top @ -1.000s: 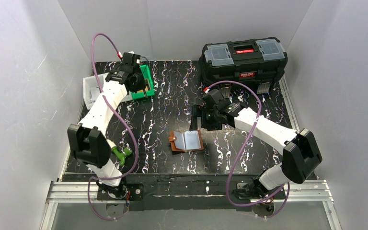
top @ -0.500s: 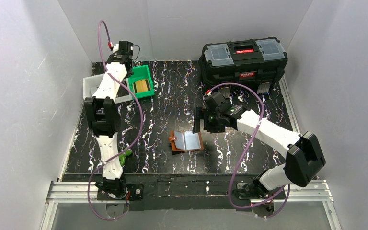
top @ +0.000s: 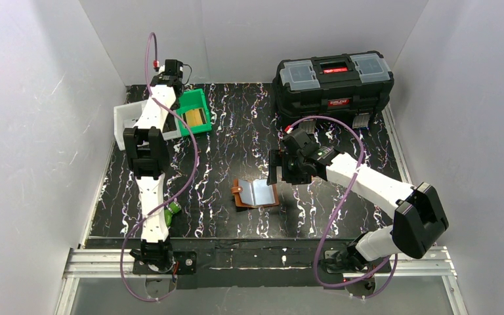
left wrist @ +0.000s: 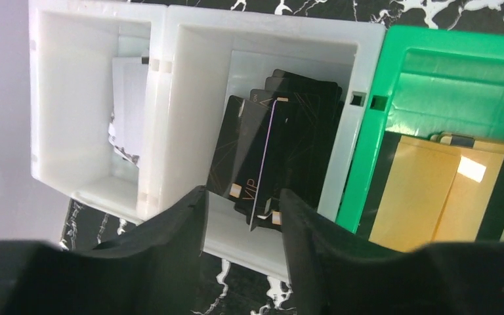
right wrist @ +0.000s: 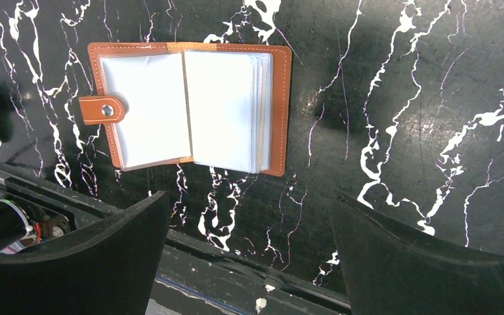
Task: Take the credit cards out of the card holder
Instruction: Place the credit card in the storage box.
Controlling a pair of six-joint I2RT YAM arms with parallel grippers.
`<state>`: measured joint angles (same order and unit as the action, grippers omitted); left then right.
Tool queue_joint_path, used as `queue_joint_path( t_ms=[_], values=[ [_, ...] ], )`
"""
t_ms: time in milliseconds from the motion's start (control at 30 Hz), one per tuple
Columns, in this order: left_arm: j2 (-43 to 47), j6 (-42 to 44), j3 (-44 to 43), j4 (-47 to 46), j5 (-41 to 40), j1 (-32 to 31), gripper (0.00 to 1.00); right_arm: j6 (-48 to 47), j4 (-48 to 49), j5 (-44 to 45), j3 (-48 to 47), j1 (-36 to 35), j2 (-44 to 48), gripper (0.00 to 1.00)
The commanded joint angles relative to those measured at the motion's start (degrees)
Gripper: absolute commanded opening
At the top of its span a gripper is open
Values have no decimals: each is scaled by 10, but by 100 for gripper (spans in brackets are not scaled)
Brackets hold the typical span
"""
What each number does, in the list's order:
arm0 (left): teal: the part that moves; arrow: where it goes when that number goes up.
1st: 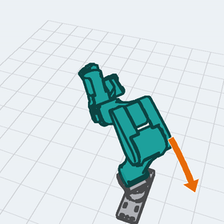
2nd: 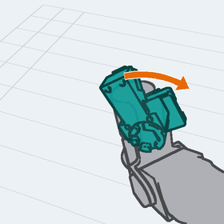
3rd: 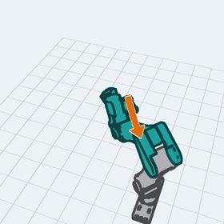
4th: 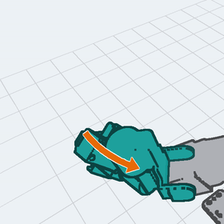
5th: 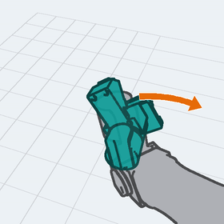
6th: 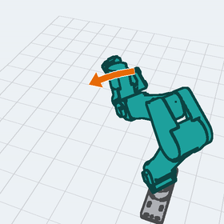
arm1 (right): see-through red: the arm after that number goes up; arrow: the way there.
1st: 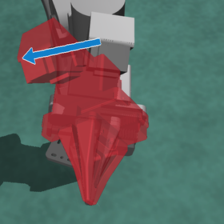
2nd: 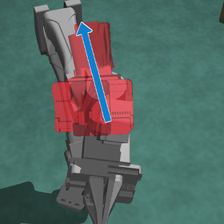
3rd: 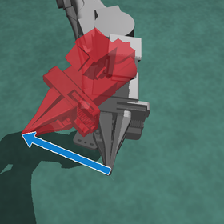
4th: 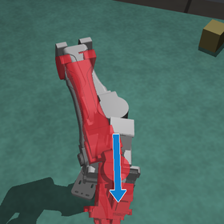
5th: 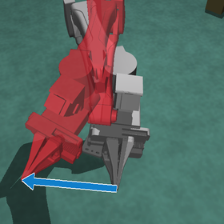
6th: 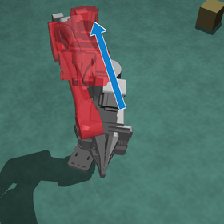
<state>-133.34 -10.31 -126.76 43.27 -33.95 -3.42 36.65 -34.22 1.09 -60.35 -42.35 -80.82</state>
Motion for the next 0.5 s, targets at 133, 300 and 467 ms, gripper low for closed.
queue_joint_path(
  t_ms=[133,300,467],
  values=[
    [67,3,-28,28,32,3,80,-5,13,-7,-4,1,-6,97],
    [116,-5,-5,33,60,2,90,-7,20,-7,-1,1,-14,97],
    [180,-26,51,42,122,-24,90,-5,26,-7,1,1,-23,97]
  ],
)
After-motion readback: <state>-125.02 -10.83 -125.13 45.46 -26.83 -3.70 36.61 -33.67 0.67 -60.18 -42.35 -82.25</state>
